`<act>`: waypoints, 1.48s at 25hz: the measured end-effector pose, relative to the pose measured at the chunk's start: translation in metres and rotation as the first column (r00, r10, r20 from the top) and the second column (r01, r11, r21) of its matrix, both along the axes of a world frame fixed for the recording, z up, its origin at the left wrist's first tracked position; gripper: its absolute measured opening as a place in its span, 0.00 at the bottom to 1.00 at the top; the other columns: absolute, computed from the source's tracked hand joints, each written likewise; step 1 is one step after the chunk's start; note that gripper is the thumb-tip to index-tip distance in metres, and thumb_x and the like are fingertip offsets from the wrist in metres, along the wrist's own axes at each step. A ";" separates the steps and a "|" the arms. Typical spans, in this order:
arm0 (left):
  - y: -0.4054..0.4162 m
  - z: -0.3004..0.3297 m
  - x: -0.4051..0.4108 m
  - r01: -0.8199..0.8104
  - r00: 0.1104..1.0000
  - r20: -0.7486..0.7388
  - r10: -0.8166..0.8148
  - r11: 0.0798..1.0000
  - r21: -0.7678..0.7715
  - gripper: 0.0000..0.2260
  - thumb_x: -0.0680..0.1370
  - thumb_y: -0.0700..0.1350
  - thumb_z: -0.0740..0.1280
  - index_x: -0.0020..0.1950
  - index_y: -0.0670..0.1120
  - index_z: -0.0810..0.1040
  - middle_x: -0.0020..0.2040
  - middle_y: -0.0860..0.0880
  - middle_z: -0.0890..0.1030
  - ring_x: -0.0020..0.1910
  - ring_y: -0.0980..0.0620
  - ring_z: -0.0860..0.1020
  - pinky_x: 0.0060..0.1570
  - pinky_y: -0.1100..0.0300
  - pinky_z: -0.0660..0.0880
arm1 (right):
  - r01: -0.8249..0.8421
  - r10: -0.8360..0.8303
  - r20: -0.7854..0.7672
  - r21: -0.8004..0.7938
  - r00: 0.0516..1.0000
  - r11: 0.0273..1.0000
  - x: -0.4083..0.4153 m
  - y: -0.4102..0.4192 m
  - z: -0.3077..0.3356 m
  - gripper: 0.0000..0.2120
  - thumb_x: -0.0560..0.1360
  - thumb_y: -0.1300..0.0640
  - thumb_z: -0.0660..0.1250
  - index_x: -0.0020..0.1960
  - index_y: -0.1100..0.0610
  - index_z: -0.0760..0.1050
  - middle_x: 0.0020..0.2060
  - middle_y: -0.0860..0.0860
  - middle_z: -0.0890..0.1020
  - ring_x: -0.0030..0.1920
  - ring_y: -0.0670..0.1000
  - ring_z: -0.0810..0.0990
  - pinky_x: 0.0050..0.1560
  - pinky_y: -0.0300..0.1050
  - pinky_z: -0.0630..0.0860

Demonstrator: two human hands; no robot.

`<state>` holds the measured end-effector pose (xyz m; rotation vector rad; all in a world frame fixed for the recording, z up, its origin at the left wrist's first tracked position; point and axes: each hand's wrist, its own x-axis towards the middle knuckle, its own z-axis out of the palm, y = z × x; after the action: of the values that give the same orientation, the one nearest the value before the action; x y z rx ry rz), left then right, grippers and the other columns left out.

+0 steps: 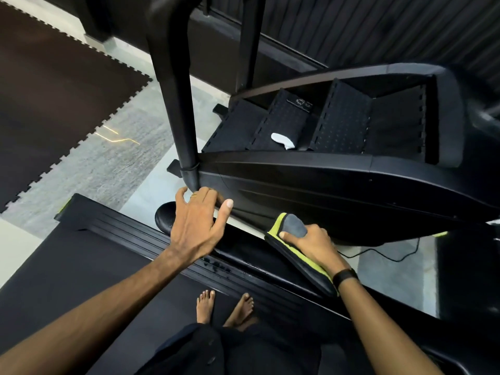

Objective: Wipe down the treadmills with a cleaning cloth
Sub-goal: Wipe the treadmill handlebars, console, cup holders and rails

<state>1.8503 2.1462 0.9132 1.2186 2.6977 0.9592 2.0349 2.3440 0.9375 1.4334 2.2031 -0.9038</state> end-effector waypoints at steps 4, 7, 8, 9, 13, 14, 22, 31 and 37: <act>0.001 0.005 0.002 -0.034 0.999 0.017 0.034 0.999 -0.035 0.18 0.83 0.61 0.50 0.47 0.51 0.72 0.45 0.55 0.77 0.45 0.56 0.74 0.72 0.45 0.55 | -0.133 0.139 0.080 -0.080 0.987 0.988 -0.059 -0.006 -0.032 0.35 0.71 0.32 0.69 0.65 0.57 0.76 0.64 0.58 0.80 0.62 0.60 0.79 0.59 0.50 0.77; 0.000 0.008 0.004 -0.065 0.997 0.046 0.064 0.997 0.031 0.15 0.83 0.60 0.53 0.47 0.53 0.73 0.47 0.57 0.78 0.43 0.60 0.75 0.73 0.47 0.54 | -0.194 0.198 -0.101 0.050 0.975 0.980 -0.080 -0.033 -0.029 0.32 0.70 0.31 0.67 0.59 0.56 0.79 0.57 0.58 0.83 0.56 0.62 0.81 0.52 0.50 0.77; -0.001 0.010 0.003 -0.073 0.994 0.083 0.067 0.995 0.068 0.14 0.83 0.59 0.53 0.47 0.53 0.73 0.48 0.58 0.78 0.42 0.62 0.75 0.72 0.48 0.53 | -0.195 0.207 -0.170 0.082 0.964 0.977 -0.074 -0.040 -0.022 0.32 0.68 0.29 0.66 0.58 0.55 0.79 0.54 0.58 0.84 0.54 0.62 0.82 0.50 0.50 0.77; -0.002 0.011 0.002 -0.091 0.990 0.119 0.079 0.991 0.095 0.15 0.83 0.59 0.53 0.48 0.53 0.73 0.49 0.57 0.78 0.42 0.62 0.75 0.72 0.48 0.53 | -0.193 0.212 -0.225 0.101 0.951 0.976 -0.061 -0.042 -0.016 0.33 0.67 0.28 0.64 0.57 0.54 0.79 0.53 0.57 0.84 0.53 0.62 0.82 0.47 0.50 0.77; -0.012 0.012 -0.005 -0.171 0.980 0.120 0.157 0.978 0.117 0.17 0.82 0.58 0.53 0.50 0.49 0.76 0.52 0.52 0.80 0.50 0.54 0.76 0.70 0.44 0.57 | -0.195 0.205 -0.263 0.063 0.943 0.979 0.011 -0.017 -0.008 0.36 0.62 0.21 0.62 0.56 0.46 0.77 0.47 0.47 0.84 0.47 0.54 0.82 0.44 0.49 0.79; -0.016 0.012 -0.009 -0.181 0.980 0.100 0.170 0.978 0.107 0.17 0.82 0.57 0.52 0.51 0.49 0.76 0.53 0.52 0.80 0.51 0.54 0.76 0.70 0.43 0.57 | -0.169 0.167 -0.245 0.013 0.955 0.986 0.022 0.000 -0.013 0.35 0.62 0.21 0.64 0.57 0.46 0.79 0.48 0.47 0.84 0.48 0.52 0.83 0.47 0.49 0.80; -0.025 0.008 -0.040 -0.269 0.948 0.147 0.283 0.957 -0.106 0.27 0.80 0.64 0.47 0.52 0.46 0.76 0.54 0.47 0.78 0.52 0.47 0.76 0.68 0.38 0.58 | -0.148 0.152 0.014 -0.137 0.988 0.979 -0.024 0.025 -0.061 0.36 0.68 0.32 0.71 0.63 0.59 0.77 0.62 0.58 0.81 0.60 0.59 0.80 0.56 0.49 0.77; -0.032 0.004 -0.055 -0.158 0.923 0.362 0.130 0.986 0.048 0.26 0.79 0.64 0.48 0.57 0.48 0.75 0.58 0.52 0.75 0.59 0.49 0.74 0.67 0.43 0.63 | -0.176 0.204 -0.167 0.165 0.965 0.970 -0.103 -0.076 -0.007 0.28 0.72 0.30 0.65 0.57 0.53 0.77 0.56 0.56 0.83 0.57 0.61 0.80 0.52 0.52 0.74; -0.029 -0.007 -0.078 -0.159 0.839 0.538 0.088 0.983 0.087 0.23 0.79 0.62 0.51 0.57 0.46 0.75 0.56 0.51 0.73 0.55 0.50 0.72 0.61 0.49 0.67 | 0.010 0.011 -0.112 0.181 0.994 0.983 -0.025 -0.061 0.023 0.31 0.67 0.26 0.66 0.56 0.49 0.80 0.51 0.49 0.85 0.52 0.55 0.82 0.52 0.53 0.79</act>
<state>1.7724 2.1174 0.9063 0.6514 2.3107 1.2796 2.0103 2.2833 0.9603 1.4955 2.4236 -0.8194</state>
